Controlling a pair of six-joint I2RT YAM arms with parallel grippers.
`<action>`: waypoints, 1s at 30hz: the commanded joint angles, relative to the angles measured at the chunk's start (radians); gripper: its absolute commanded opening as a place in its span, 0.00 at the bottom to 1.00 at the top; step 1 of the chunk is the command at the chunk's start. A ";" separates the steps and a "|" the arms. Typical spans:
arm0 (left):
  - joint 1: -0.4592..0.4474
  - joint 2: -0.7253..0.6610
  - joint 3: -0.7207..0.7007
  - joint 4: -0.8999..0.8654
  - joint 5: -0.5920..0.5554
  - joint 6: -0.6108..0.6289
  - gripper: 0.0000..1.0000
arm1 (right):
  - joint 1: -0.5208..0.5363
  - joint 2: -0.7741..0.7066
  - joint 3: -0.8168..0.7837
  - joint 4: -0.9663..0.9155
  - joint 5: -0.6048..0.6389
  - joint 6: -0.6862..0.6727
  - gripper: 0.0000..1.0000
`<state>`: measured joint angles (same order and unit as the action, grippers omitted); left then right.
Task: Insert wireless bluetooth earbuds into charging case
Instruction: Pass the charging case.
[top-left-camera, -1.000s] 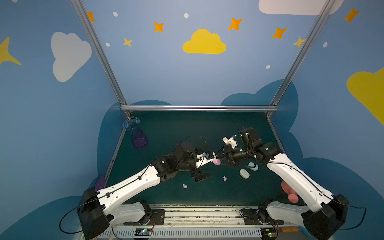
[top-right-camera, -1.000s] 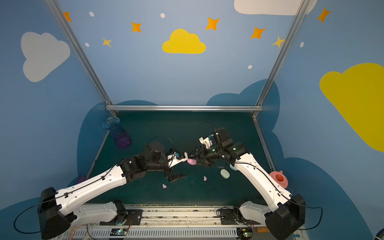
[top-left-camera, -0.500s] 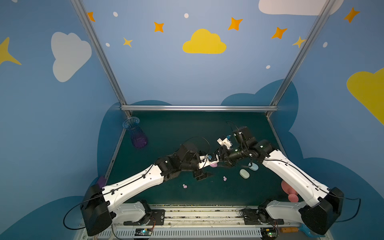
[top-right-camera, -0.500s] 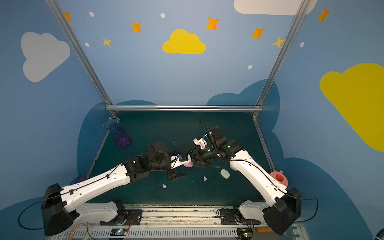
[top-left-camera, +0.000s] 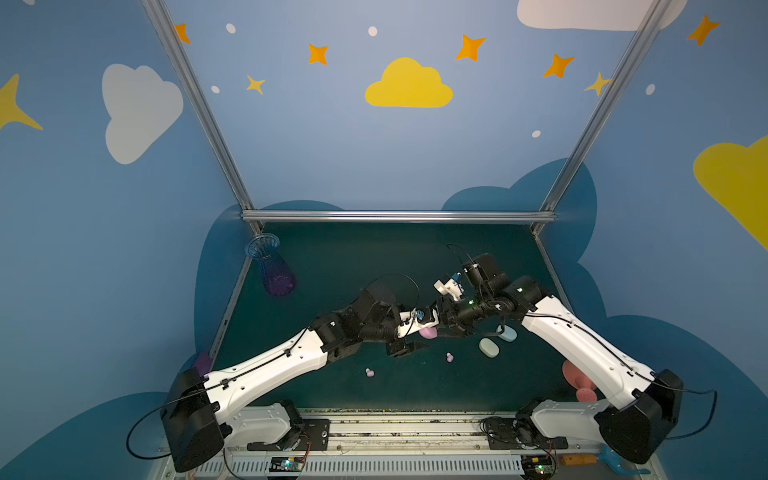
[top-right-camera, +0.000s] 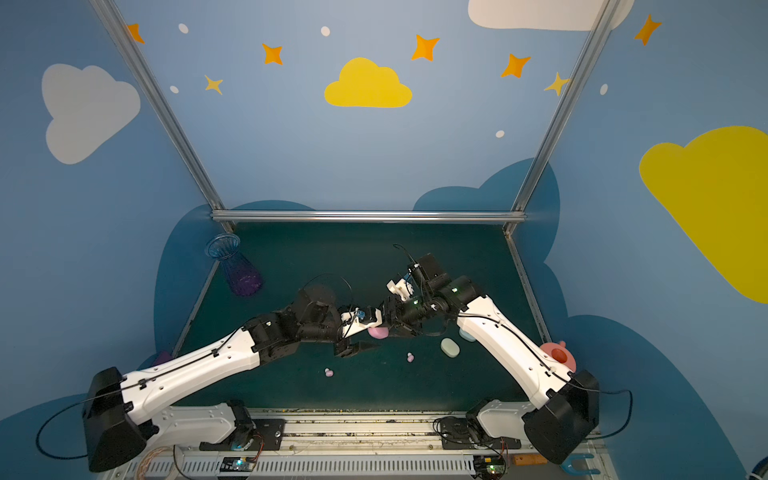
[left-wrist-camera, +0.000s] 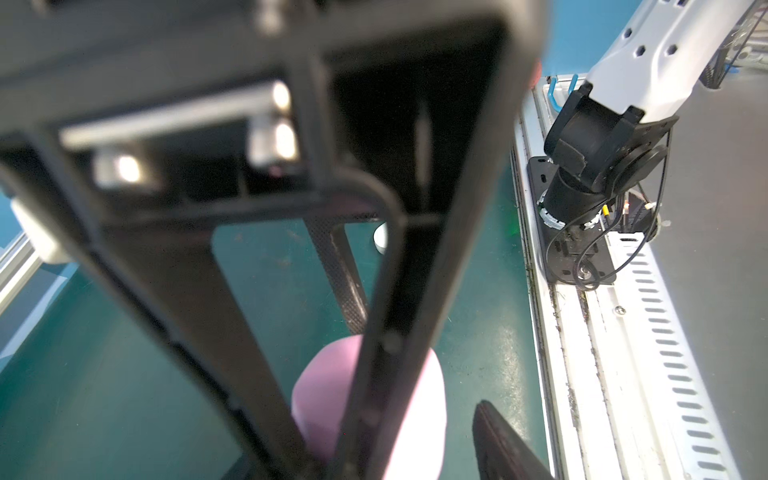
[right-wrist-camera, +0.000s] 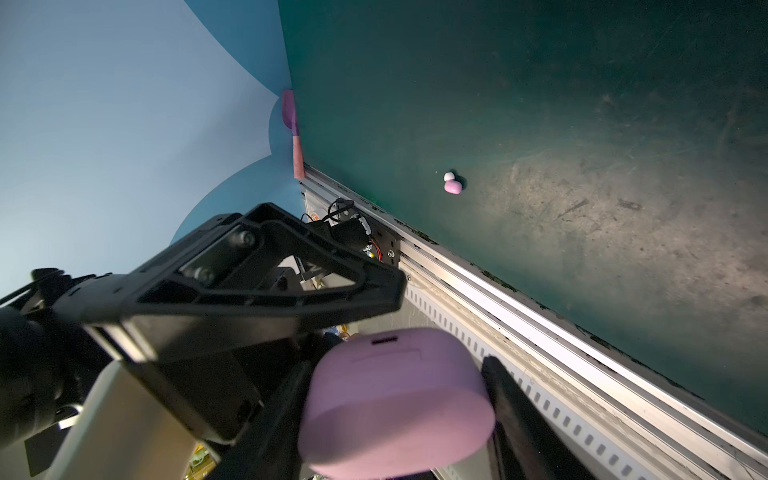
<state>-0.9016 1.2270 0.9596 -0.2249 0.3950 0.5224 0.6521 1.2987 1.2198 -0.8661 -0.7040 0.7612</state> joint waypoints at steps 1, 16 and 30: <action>-0.002 -0.011 0.034 0.002 0.031 -0.008 0.65 | 0.011 0.012 0.050 -0.047 0.025 -0.037 0.32; -0.001 -0.001 0.041 0.002 0.057 -0.018 0.53 | 0.021 0.021 0.072 -0.057 0.038 -0.042 0.31; -0.001 0.006 0.044 0.003 0.070 -0.027 0.44 | 0.030 0.023 0.073 -0.039 0.036 -0.027 0.30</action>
<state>-0.8993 1.2282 0.9714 -0.2241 0.4332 0.5018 0.6777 1.3136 1.2606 -0.9085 -0.6735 0.7361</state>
